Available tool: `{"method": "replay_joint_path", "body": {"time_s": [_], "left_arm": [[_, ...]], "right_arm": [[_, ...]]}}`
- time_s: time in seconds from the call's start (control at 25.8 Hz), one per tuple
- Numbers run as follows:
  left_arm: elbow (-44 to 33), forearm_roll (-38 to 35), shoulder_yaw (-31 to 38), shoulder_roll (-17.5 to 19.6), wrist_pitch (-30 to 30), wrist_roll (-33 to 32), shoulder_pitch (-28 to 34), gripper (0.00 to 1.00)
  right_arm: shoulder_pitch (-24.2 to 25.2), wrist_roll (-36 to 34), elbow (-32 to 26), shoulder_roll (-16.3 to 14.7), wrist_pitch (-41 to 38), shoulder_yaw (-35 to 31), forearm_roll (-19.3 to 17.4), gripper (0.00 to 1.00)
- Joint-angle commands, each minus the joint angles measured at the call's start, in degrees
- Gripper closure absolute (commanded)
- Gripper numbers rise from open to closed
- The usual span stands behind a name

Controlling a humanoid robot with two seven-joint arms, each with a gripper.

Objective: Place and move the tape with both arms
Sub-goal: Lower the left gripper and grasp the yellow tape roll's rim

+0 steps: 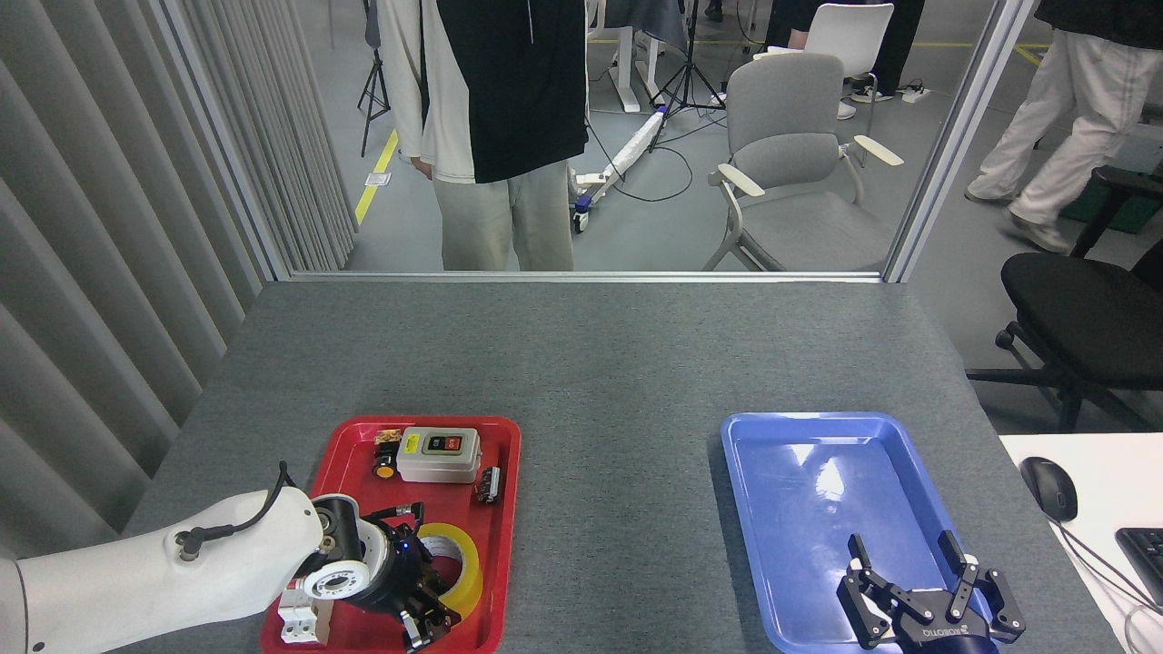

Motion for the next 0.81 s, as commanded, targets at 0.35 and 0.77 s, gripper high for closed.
{"method": "replay_joint_path", "body": {"time_s": [0.35, 0.77], "left_arm": [[2.3, -0.1, 0.0, -1.4, -0.1, 0.0, 2.0, 1.00], [-2.3, 6.2, 16.2, 4.4, -0.4, 1.2, 1.0, 1.00]], "right_arm": [[-0.2, -0.1, 0.6, -0.2, -0.2, -0.1, -0.1, 0.00], [-0.3, -0.4, 0.7, -0.2, -2.1, -0.1, -0.3, 0.00]]}}
